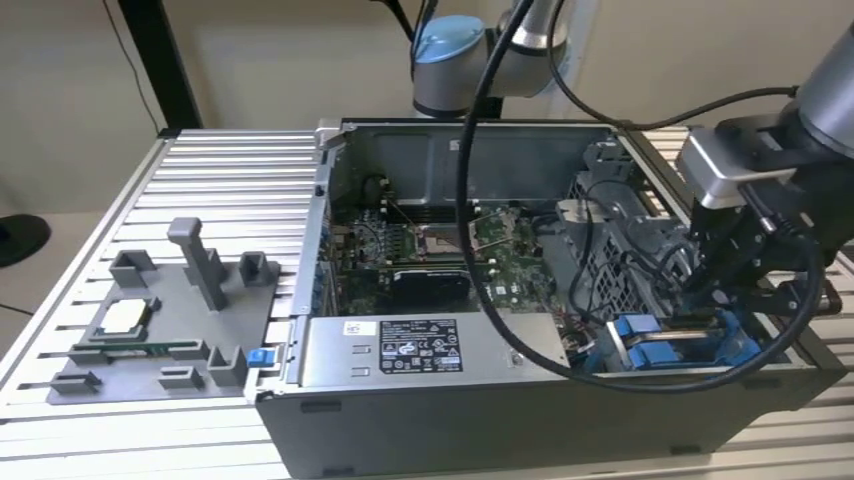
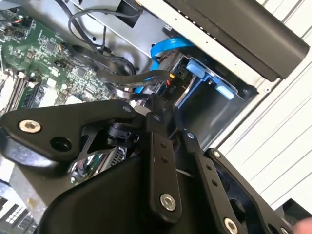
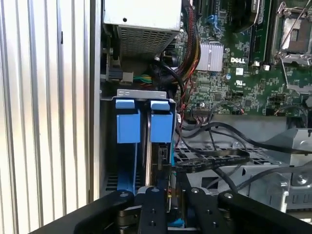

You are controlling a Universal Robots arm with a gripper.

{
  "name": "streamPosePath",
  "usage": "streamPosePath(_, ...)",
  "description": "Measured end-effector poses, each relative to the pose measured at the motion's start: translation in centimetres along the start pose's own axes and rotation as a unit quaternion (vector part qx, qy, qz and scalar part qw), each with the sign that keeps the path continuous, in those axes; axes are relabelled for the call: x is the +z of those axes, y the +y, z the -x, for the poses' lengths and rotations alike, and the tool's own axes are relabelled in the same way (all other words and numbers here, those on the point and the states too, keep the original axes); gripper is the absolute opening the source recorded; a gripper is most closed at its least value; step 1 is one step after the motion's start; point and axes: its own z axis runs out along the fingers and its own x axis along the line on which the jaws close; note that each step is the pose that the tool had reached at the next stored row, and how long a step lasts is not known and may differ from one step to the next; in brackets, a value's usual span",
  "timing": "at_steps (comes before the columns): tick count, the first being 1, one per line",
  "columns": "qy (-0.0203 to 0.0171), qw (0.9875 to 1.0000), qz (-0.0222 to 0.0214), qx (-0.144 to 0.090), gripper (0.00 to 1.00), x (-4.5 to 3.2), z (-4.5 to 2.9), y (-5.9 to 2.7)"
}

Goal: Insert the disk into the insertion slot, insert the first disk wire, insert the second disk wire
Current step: 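Insert the second disk wire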

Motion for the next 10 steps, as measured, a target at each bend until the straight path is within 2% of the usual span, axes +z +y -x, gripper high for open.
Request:
streamPosePath(6,0.0,1.0,0.0,0.0,1.0,-2.67,0.43,-0.17)
streamPosePath(7,0.0002,1.0,0.0,0.0,1.0,-2.96,0.49,-0.2)
streamPosePath(10,0.0001,1.0,0.0,0.0,1.0,-3.04,0.5,-0.2)
